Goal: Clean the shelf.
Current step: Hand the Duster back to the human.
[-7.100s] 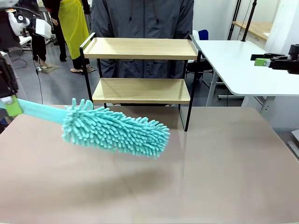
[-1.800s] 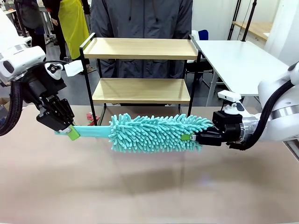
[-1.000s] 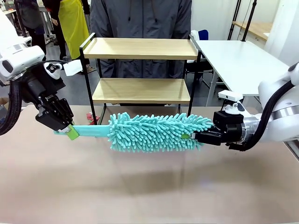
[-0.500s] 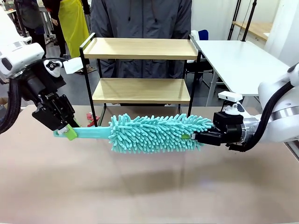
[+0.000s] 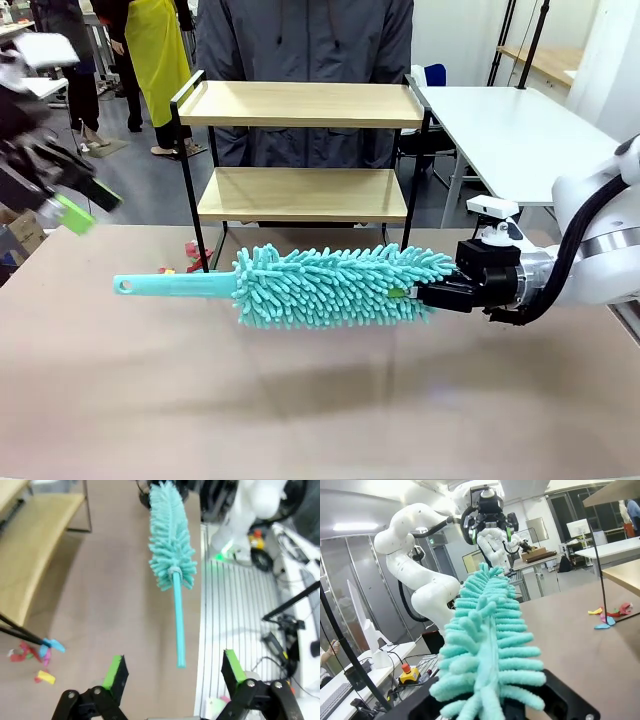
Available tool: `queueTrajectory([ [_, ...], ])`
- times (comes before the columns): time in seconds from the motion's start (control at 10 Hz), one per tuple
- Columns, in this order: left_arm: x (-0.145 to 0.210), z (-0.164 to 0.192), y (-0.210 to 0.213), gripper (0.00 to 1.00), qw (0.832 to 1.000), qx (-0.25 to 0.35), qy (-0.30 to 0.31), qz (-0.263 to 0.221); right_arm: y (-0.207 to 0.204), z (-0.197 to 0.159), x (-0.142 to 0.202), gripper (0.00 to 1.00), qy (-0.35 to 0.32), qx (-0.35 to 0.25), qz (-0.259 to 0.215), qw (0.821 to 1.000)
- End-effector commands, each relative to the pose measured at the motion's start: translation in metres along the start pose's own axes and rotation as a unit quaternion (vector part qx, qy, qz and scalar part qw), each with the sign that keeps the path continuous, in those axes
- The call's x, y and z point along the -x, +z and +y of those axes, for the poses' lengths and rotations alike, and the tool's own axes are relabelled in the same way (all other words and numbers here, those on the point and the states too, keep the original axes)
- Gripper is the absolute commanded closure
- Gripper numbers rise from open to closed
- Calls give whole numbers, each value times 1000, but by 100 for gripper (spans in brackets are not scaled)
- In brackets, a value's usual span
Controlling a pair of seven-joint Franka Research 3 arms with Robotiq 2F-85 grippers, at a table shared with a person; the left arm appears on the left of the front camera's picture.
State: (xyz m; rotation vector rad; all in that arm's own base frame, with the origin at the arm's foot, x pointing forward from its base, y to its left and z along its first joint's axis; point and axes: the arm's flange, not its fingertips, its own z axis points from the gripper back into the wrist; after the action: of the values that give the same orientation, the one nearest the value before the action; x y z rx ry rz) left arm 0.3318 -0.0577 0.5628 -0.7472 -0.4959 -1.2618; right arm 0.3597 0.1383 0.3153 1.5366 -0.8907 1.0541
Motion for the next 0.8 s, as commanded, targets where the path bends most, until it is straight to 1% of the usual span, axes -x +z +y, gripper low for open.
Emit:
queueTrajectory([
  [0.0,27,0,20,0,997,-18,-3,-69,-1,2,-3,100,11,0,3,1000],
  [0.2,46,-4,41,0,993,-54,3,-105,-1,2,-3,100,11,0,3,1000],
  [0.3,51,-4,44,0,991,-69,-2,-112,-1,2,-3,100,11,0,3,1000],
  [0.4,39,1,47,0,996,-44,18,-78,0,0,0,84,0,0,0,1000],
  [0.5,39,1,47,0,996,-44,18,-78,0,3,-16,84,31,9,-17,999],
  [0.6,39,1,47,0,996,-44,18,-78,2,8,-38,84,56,21,-46,997],
  [0.7,39,1,47,0,996,-44,18,-78,1,16,-69,84,95,35,-95,990],
])
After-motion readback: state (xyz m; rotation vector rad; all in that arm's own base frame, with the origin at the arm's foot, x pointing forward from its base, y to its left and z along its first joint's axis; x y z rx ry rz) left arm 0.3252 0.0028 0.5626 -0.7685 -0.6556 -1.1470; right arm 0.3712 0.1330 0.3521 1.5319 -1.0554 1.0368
